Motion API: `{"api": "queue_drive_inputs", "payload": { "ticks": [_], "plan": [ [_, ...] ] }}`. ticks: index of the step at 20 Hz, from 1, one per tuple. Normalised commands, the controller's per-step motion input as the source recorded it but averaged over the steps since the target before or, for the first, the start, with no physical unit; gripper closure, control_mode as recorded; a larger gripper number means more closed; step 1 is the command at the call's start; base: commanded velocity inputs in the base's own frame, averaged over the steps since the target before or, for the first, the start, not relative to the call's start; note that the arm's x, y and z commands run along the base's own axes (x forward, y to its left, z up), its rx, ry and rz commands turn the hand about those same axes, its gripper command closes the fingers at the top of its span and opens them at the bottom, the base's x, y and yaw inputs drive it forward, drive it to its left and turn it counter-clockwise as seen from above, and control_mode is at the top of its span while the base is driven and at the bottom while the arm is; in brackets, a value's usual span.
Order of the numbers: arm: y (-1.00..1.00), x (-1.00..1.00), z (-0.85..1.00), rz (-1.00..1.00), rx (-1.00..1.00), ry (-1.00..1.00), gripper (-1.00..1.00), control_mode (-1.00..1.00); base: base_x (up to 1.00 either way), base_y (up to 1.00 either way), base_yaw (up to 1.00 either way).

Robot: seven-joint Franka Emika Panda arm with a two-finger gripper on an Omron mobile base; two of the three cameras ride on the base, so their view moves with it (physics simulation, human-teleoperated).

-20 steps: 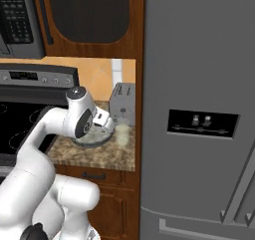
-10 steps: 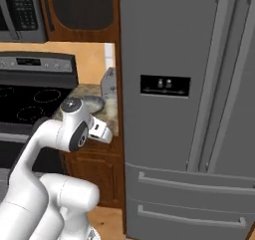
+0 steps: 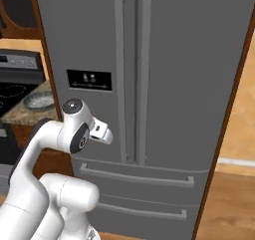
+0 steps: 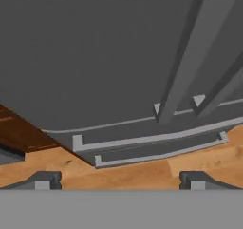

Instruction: Grab a lemon wedge from the fridge and one ice cube from the ice bowl, and put them in the glass of lemonade.

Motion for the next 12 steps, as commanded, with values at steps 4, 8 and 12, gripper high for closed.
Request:
{"api": "queue_drive_inputs", "payload": {
  "ticks": [4,8,12],
  "plan": [
    [0.00,0.00,0.00,0.00,0.00,0.00,-1.00,1.00,-0.37,-0.74,0.00],
    [0.00,0.00,0.00,0.00,0.00,0.00,-1.00,1.00,-0.83,-0.59,-0.01],
    [0.00,0.00,0.00,0.00,0.00,0.00,-1.00,1.00,-0.71,-0.02,0.04]
  ]
}}
